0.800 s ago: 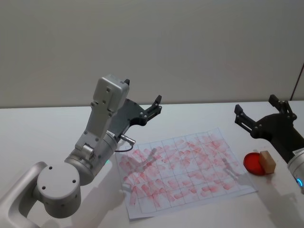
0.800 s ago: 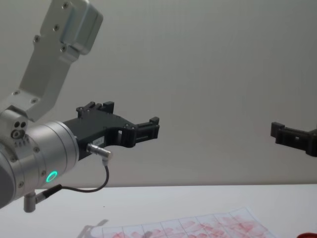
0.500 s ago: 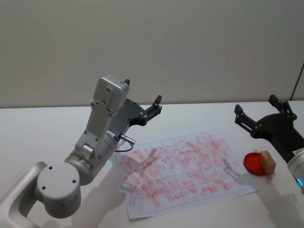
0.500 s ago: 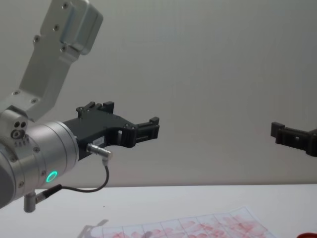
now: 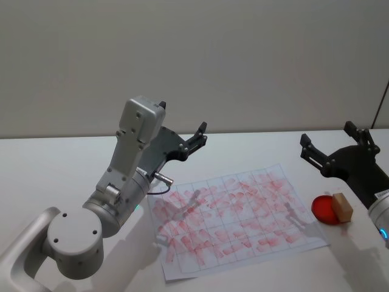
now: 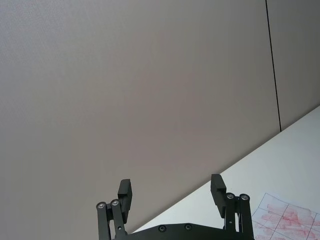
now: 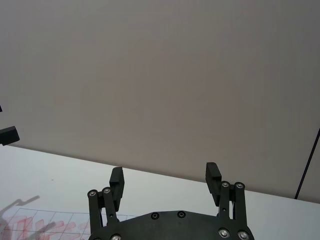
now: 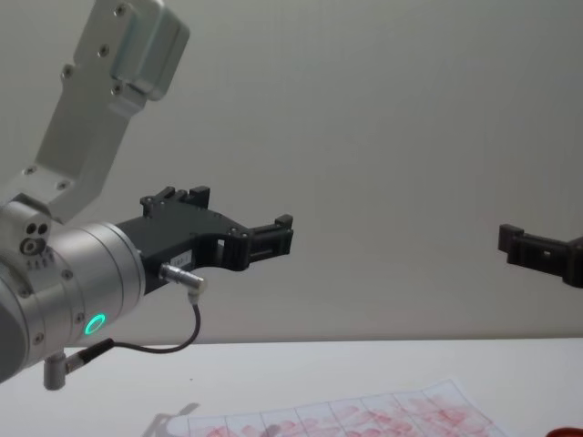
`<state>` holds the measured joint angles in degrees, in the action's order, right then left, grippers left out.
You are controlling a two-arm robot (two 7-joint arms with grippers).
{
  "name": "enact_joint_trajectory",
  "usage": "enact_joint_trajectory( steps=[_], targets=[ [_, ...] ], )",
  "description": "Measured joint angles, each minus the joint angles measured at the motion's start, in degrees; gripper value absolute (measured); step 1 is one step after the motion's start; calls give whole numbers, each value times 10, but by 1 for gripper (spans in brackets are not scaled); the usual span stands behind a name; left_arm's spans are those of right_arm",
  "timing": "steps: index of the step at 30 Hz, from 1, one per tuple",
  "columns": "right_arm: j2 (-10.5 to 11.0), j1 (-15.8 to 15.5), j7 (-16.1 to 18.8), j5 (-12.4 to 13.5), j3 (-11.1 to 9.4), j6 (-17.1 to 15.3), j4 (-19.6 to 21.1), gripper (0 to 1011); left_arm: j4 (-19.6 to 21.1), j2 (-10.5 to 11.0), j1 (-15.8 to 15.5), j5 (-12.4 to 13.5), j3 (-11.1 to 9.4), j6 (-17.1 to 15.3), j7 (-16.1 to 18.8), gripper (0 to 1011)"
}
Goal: Use the one hand to pick up the stamp and affix it onto the A4 paper.
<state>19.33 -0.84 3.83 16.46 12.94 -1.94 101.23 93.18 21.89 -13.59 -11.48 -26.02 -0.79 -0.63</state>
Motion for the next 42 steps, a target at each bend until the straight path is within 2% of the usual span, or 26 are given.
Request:
enact_joint_trajectory(
  steps=[18, 24, 35, 42],
  targets=[
    [0, -1, 0, 0, 0, 0, 0, 1001, 0, 0, 0, 0, 0, 0, 0, 1001],
    [-4, -8, -11, -6, 3, -2, 10, 1001, 0, 0, 0, 0, 0, 0, 0, 1001],
    [-10, -37, -65, -21, 12, -28, 45, 1001, 0, 0, 0, 0, 0, 0, 0, 1001],
    [-7, -71, -119, -25, 14, -69, 78, 1001, 0, 0, 0, 0, 0, 0, 0, 1001]
  ],
)
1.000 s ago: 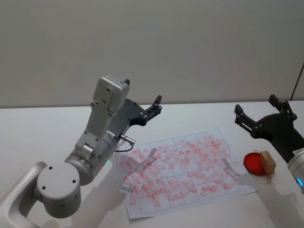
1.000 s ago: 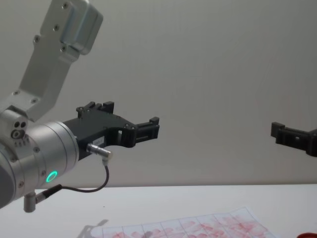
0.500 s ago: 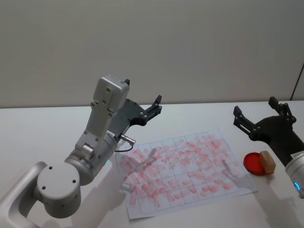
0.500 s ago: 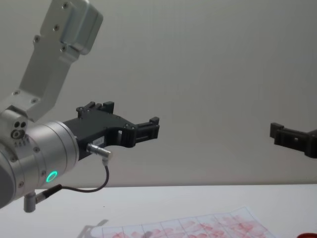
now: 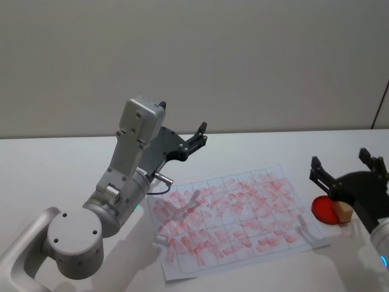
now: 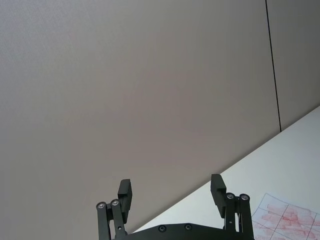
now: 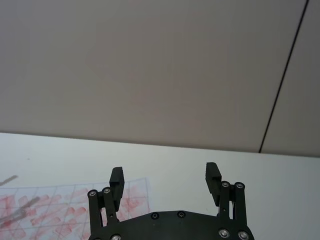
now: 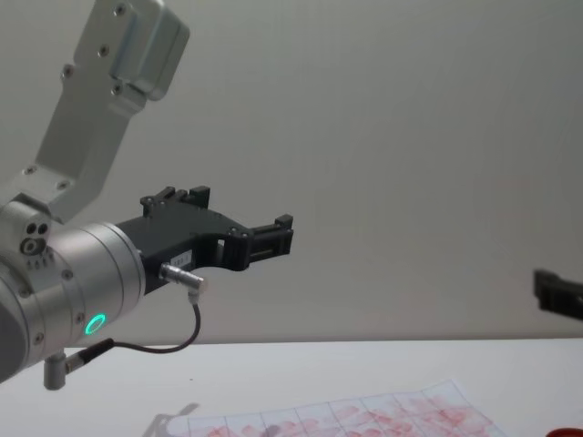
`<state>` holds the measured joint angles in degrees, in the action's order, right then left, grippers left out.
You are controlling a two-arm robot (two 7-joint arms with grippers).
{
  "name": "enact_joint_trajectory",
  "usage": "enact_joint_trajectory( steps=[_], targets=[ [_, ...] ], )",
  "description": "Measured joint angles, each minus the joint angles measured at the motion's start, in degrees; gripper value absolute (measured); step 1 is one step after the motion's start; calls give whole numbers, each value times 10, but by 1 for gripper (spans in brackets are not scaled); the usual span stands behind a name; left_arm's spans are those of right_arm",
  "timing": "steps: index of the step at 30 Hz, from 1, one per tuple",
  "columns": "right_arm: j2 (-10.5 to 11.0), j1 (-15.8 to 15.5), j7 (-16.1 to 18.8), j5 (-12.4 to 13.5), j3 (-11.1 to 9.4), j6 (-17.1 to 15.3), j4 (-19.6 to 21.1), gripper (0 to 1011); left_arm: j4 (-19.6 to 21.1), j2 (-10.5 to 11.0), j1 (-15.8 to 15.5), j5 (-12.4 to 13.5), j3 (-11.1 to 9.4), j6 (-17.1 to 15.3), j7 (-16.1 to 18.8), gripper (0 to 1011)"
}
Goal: Use the one hand to pick up the stamp and affix it onto the A4 paper.
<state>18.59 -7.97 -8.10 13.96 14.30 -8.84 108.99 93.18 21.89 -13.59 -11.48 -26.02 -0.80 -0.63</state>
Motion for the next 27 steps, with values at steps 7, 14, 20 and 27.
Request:
enact_joint_trajectory(
  steps=[7, 14, 20, 27],
  targets=[
    [8, -29, -39, 5, -6, -36, 23, 1001, 0, 0, 0, 0, 0, 0, 0, 1001],
    [15, -42, -52, 15, -15, -68, 30, 1001, 0, 0, 0, 0, 0, 0, 0, 1001],
    [18, -37, -42, 20, -23, -92, 23, 1001, 0, 0, 0, 0, 0, 0, 0, 1001],
    [17, -23, -22, 23, -28, -118, 7, 1001, 0, 0, 0, 0, 0, 0, 0, 1001]
  ],
)
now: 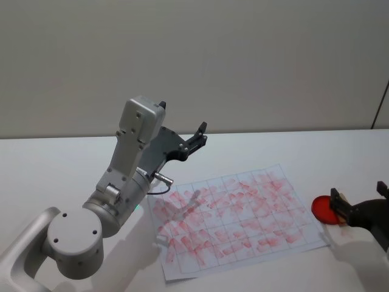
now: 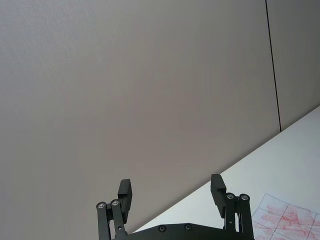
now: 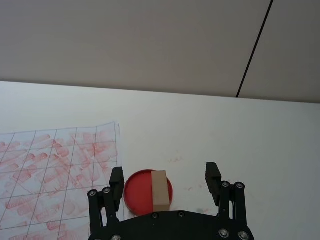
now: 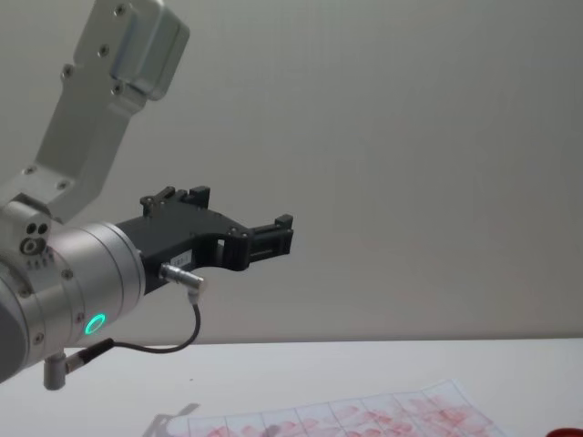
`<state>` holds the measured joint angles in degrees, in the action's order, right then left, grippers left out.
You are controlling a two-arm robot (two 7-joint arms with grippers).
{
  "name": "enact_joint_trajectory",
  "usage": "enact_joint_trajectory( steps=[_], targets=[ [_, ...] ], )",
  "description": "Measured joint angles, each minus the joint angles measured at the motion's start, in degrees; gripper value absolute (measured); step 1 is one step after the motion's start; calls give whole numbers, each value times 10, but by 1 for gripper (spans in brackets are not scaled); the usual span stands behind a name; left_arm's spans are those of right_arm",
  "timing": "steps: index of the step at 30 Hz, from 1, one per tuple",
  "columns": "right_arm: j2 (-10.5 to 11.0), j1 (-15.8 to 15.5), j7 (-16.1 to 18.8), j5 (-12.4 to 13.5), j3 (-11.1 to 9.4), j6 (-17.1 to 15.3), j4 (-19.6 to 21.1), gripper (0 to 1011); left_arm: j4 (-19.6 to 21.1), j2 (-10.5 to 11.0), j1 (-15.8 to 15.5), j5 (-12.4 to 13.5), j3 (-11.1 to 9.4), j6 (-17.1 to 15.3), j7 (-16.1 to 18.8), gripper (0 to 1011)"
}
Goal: Use the one hand to pick up the stamp and affix it onto the A4 paper.
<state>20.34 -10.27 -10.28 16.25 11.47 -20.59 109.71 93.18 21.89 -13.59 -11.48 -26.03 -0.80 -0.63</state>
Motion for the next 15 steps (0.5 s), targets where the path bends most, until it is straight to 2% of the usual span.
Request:
enact_joint_trajectory(
  steps=[15],
  targets=[
    [-12, 14, 18, 4, -3, -47, -28, 1001, 0, 0, 0, 0, 0, 0, 0, 1001]
  ],
)
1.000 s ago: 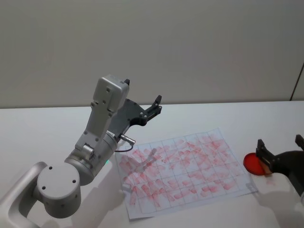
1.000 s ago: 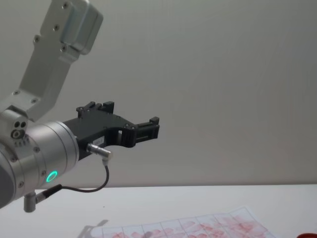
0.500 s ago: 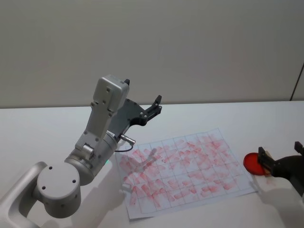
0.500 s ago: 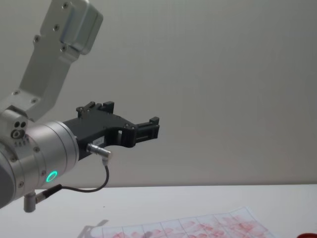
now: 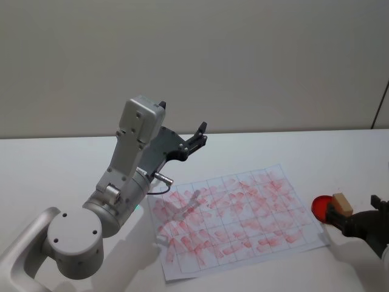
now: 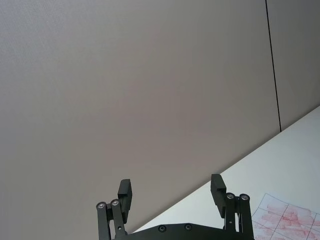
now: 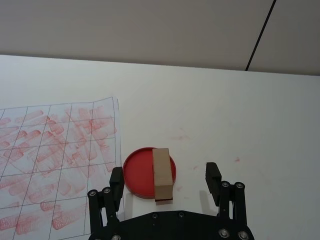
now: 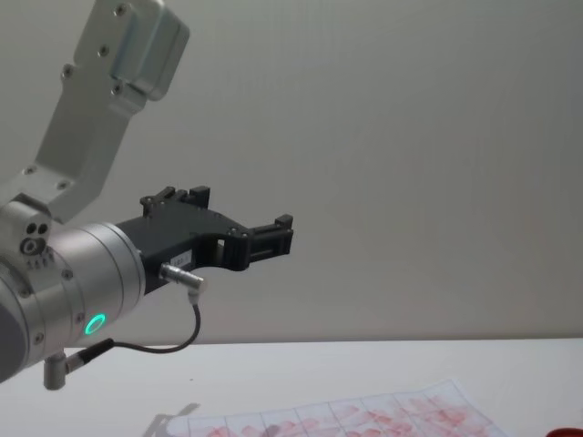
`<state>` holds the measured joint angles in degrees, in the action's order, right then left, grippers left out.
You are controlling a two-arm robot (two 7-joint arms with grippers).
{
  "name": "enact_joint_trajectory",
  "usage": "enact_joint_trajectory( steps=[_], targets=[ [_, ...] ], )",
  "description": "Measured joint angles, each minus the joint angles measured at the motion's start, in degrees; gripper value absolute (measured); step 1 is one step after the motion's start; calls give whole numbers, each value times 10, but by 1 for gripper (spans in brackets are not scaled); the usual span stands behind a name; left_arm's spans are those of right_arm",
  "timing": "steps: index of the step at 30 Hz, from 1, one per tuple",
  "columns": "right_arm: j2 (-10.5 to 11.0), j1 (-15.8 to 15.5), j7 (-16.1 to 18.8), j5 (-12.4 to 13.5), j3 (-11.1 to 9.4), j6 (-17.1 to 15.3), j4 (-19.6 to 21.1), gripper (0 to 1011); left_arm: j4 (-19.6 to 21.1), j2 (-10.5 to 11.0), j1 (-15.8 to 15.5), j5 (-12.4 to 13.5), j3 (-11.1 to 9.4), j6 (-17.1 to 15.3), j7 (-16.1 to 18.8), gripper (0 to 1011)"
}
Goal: Use the one hand to pick up the stamp and affix it onto the A4 paper.
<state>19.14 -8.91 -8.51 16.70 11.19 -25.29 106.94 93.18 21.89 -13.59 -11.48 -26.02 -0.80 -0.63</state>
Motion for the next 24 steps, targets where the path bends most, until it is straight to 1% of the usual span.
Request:
enact_joint_trajectory(
  steps=[14, 24],
  targets=[
    [-12, 15, 14, -11, 1, -24, -24, 1001, 0, 0, 0, 0, 0, 0, 0, 1001],
    [-19, 26, 25, -20, 1, -33, -39, 1001, 0, 0, 0, 0, 0, 0, 0, 1001]
  ],
)
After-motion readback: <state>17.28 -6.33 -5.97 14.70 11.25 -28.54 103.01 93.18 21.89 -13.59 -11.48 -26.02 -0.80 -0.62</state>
